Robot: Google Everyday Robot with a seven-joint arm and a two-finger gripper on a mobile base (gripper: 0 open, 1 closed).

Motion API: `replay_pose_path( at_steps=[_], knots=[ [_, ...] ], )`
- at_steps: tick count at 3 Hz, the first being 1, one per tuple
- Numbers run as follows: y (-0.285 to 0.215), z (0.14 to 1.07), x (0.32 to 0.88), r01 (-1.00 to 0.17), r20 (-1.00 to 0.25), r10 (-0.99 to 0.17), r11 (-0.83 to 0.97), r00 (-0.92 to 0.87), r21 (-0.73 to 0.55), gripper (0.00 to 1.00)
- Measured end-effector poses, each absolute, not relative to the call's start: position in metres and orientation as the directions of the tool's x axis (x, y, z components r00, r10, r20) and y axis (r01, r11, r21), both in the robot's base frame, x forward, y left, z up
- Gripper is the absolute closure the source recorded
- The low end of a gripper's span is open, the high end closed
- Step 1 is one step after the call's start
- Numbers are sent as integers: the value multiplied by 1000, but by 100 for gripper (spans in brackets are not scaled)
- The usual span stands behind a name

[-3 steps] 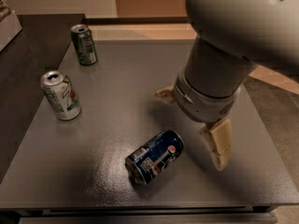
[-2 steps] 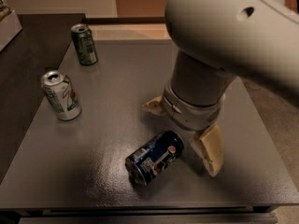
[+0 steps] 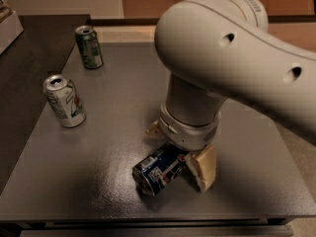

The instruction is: Place pepsi can upright

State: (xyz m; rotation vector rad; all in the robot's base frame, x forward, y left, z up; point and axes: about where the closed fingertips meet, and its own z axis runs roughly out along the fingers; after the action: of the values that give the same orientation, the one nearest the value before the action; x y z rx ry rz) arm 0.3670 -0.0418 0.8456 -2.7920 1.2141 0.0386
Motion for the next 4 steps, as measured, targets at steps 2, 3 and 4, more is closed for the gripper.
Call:
replay_pose_path(
  at_steps=[2, 3, 4],
  knots=[
    [-33, 848, 373, -713, -39, -713, -693, 700, -106, 64],
    [-30, 862, 375, -664, 11, -676, -726, 737, -180, 88],
    [-24, 889, 384, -574, 58, -621, -753, 782, -322, 100]
  ],
)
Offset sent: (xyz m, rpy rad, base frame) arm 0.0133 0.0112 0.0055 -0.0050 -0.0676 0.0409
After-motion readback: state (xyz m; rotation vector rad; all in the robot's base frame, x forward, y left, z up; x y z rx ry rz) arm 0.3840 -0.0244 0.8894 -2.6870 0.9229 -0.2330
